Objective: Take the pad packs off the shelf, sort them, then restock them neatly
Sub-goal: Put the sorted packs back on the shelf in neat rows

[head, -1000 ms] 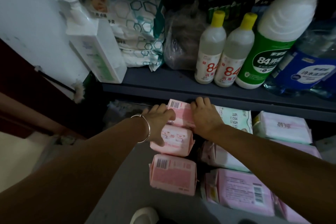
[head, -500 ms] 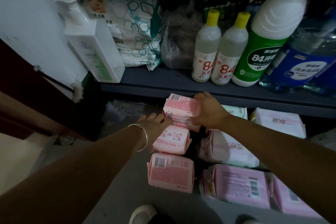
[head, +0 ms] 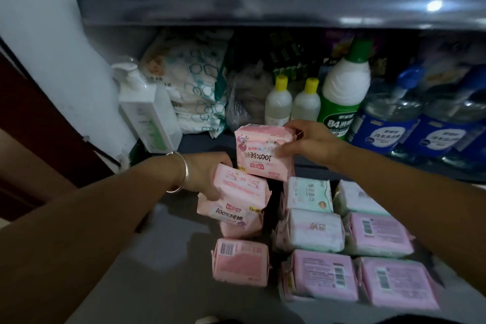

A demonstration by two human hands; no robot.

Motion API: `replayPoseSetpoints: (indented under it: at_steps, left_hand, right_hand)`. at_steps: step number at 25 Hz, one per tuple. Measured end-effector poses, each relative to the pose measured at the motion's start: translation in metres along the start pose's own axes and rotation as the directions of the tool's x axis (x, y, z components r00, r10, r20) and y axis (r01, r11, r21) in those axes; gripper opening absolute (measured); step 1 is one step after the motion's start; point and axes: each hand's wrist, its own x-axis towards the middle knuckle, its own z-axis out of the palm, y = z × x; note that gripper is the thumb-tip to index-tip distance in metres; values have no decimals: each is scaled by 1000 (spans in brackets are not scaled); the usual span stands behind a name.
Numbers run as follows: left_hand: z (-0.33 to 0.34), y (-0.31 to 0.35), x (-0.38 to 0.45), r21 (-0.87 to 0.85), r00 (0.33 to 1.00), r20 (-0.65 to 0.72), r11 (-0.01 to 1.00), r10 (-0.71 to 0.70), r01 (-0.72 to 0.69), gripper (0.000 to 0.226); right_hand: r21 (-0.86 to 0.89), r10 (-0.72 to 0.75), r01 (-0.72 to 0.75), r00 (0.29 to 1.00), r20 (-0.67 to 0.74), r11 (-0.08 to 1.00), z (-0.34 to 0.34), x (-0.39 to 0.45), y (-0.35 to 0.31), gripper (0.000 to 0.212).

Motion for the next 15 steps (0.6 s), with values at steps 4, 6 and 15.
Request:
replayPoseSetpoints:
  at_steps: [4, 6, 15]
  left_hand:
    - [-47, 43, -50, -285, 999, -35, 958, 17, -26, 50]
    - [-72, 64, -77, -381, 996, -80, 922, 36, -64, 49]
    - [-164, 142, -123, -448, 948, -291, 857, 130, -255, 42]
  right_hand:
    - [97, -66, 72, 996, -57, 993, -41, -34, -56, 47]
    - [116, -108, 118, 990, -86, 986, -65, -55, -88, 34]
    - [165, -247, 304, 922, -299, 938, -157, -93, -168, 37]
